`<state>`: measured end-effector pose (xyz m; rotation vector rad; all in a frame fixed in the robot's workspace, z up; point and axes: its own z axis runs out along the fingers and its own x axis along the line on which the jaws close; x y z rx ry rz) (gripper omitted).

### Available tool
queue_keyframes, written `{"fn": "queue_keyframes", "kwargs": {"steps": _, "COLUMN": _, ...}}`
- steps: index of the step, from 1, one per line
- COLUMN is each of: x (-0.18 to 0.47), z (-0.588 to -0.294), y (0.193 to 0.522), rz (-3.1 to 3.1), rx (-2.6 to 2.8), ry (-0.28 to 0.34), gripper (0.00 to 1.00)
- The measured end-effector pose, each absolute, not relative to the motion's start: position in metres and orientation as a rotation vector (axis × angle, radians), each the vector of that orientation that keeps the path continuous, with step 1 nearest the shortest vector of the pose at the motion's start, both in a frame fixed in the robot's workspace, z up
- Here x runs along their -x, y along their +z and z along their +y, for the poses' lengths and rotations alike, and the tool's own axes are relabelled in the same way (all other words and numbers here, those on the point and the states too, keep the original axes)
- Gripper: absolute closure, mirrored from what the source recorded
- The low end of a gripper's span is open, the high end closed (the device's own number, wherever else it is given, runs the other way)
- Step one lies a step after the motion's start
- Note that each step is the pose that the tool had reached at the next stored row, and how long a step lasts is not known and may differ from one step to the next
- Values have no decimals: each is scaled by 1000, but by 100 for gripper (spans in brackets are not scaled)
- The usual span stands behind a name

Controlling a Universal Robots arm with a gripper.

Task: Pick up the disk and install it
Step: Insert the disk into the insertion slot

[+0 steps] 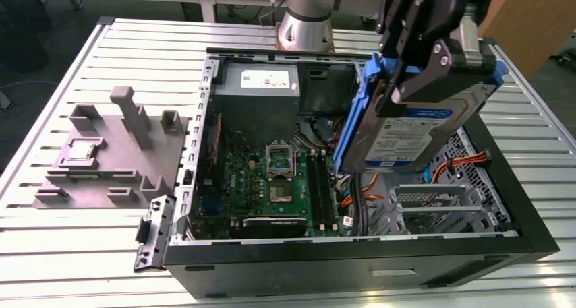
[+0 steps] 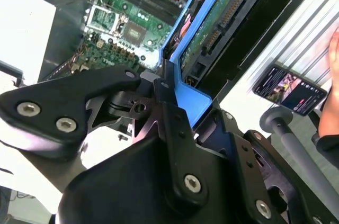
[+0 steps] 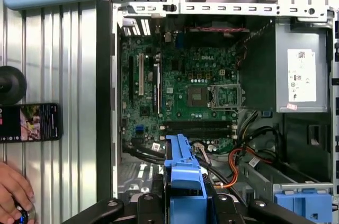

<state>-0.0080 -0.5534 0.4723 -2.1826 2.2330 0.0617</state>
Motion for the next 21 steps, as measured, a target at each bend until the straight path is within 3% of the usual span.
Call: {"fn": "queue_keyframes", "kwargs": {"steps": 21, "x": -14, "z": -554, "y": 465, "rz": 2233, "rx": 2183, "ry": 61, "gripper": 64}}
